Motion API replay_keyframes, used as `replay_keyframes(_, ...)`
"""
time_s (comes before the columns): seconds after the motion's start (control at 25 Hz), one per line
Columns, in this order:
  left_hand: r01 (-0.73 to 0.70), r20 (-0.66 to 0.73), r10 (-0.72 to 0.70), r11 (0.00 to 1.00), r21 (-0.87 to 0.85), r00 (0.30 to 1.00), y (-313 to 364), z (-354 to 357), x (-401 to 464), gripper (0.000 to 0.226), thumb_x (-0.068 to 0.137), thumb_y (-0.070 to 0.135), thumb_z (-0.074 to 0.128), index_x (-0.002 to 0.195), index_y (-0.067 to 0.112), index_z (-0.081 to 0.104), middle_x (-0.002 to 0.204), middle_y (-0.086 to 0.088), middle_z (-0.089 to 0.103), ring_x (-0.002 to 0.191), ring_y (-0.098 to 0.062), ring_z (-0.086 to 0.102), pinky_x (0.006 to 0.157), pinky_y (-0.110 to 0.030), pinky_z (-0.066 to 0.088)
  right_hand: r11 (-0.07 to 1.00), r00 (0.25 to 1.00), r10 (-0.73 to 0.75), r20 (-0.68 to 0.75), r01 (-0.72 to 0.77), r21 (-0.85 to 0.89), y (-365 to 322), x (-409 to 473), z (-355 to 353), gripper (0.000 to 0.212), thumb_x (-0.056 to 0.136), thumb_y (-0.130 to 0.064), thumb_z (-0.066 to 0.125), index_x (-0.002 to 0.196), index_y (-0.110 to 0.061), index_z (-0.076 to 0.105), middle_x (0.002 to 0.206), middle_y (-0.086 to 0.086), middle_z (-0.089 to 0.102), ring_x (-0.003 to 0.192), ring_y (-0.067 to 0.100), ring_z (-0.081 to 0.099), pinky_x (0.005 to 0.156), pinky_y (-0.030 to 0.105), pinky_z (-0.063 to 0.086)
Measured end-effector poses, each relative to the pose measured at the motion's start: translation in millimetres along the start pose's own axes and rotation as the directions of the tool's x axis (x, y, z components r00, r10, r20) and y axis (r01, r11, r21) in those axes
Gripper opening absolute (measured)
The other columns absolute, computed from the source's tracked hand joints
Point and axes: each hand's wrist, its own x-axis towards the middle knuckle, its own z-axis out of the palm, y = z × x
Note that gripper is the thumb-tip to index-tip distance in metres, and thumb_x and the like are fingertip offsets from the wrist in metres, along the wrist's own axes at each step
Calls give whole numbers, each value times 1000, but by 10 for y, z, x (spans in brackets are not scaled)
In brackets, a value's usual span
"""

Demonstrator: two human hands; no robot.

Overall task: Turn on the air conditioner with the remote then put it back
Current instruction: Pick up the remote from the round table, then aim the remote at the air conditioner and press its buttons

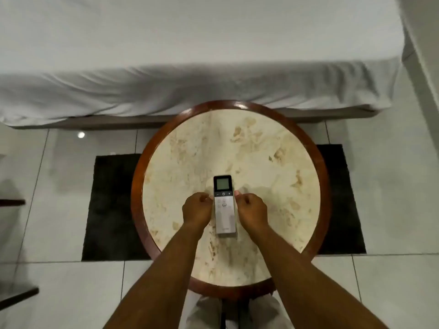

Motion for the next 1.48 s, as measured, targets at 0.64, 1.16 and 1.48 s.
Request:
replay_keyframes(0.64, -30, 28, 32, 996, -87, 999, 11, 193, -118, 24, 91, 13, 42, 95, 12, 66, 97, -11, 67, 89, -27, 63, 85, -48, 56, 994, 997, 72, 12, -73, 84, -122, -14, 251, 32, 96, -31, 51, 106, -3, 63, 98, 11, 66, 88, 25, 61, 72, 30, 44)
replay_keyframes(1.16, -781, 174, 819, 423, 460, 546, 2321, -466, -1634, 49, 92, 43, 51, 133, 17, 48, 138, -9, 53, 125, -28, 47, 103, -41, 40, 777, 967, -102, -234, 225, 588, -1458, -1168, -2393, 22, 93, -27, 60, 88, -7, 66, 72, 12, 72, 58, 26, 66, 59, 31, 51)
replay_keyframes(1.48, -763, 155, 981, -188, 619, -116, 4194, -692, -3521, 83, 86, 65, 42, 149, 20, 13, 158, -11, 22, 145, -31, 15, 115, -44, 21, 502, 776, -350, -524, 628, 595, -2438, -2869, -4441, 26, 94, -31, 55, 97, -7, 66, 67, 16, 76, 53, 29, 69, 52, 32, 55)
